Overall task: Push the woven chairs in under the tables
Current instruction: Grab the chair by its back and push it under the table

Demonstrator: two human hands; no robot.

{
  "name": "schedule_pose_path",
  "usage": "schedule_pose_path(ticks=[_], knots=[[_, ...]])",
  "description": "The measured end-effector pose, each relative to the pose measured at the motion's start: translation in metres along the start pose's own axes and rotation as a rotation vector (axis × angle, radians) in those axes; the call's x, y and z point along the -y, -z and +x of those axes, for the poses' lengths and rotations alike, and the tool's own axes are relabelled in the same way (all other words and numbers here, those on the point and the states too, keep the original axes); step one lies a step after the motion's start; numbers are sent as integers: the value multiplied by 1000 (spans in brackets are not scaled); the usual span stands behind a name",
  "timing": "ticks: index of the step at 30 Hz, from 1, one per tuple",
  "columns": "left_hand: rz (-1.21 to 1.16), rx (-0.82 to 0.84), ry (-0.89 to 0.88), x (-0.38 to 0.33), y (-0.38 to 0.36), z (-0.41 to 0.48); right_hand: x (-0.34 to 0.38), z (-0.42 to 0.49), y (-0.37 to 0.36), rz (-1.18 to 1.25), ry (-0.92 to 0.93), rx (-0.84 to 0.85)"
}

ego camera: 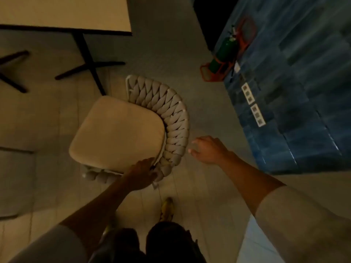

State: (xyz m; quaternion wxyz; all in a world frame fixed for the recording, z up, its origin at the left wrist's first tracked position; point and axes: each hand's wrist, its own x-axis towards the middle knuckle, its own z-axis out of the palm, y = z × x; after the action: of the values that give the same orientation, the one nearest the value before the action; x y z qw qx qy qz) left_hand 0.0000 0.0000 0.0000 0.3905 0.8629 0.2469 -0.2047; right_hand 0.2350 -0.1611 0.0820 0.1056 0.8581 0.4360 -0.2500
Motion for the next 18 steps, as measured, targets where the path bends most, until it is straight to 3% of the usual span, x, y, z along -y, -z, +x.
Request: schedule_pose_path(ticks=[7,11,13,16,18], knots=[[96,-280,-83,38,-88,63,-36,108,-7,185,-46,-76],[226,-264,-65,40,-115,84,-44,178,-29,152,-80,-130],[253,-288,-3,42,-124,90,-45,204,-47,-38,79,-221],[344,-353,-6,41,-133,89,-45,223,-88,-311,405,-185],[385,-415,-53,47,-141,93,-48,229,-109,-358,498,-195]])
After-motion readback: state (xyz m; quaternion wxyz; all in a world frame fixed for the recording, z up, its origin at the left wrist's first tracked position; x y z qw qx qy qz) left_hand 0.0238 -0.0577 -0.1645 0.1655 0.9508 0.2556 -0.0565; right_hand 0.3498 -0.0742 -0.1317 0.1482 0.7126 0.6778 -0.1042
